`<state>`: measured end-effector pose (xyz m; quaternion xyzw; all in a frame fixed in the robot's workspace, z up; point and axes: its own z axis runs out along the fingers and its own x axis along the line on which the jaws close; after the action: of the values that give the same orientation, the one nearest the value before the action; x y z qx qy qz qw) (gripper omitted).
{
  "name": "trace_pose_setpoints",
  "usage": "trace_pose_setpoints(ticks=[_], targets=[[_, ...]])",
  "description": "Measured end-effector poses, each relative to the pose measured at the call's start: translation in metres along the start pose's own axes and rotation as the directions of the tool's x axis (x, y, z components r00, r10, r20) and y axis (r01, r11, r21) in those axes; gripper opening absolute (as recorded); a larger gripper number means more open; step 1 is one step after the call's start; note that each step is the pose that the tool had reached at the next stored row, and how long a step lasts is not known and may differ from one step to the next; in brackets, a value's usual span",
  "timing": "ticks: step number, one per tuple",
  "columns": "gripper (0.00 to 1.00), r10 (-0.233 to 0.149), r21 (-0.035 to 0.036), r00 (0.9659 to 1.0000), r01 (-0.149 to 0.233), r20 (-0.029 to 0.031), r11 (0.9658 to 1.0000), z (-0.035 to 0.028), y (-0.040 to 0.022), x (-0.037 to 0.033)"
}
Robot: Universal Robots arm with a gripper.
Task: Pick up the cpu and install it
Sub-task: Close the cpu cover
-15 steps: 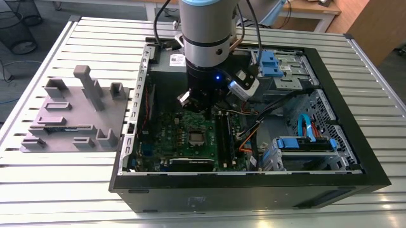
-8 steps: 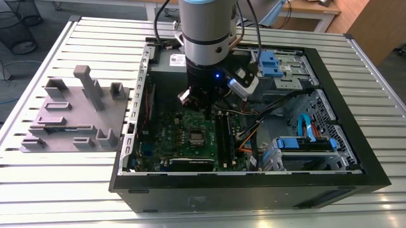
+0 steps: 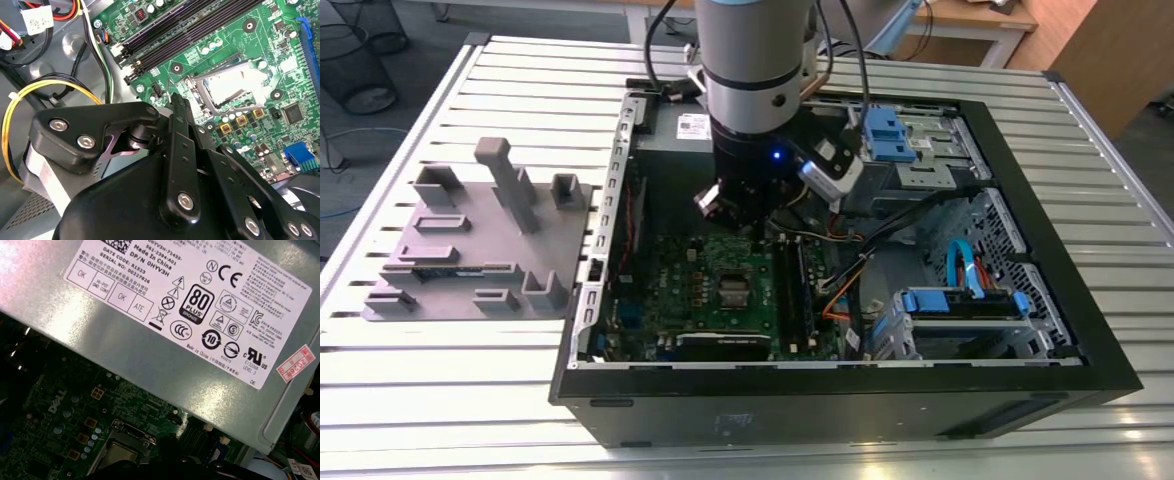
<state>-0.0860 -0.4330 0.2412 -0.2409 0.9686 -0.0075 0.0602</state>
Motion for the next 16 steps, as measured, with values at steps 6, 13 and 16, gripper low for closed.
trace_pose_setpoints(ticks=[6, 13, 16], targets=[[0.11, 0.0, 0.0023, 1.0, 0.0, 0.0044, 1.0, 0.0, 0.0035, -0.0016], [0.11, 0.0, 0.0045, 1.0, 0.0, 0.0086, 1.0, 0.0001, 0.0073, -0.0034], [0.11, 0.0, 0.005, 1.0, 0.0, 0.0095, 1.0, 0.0001, 0.0089, -0.0042]])
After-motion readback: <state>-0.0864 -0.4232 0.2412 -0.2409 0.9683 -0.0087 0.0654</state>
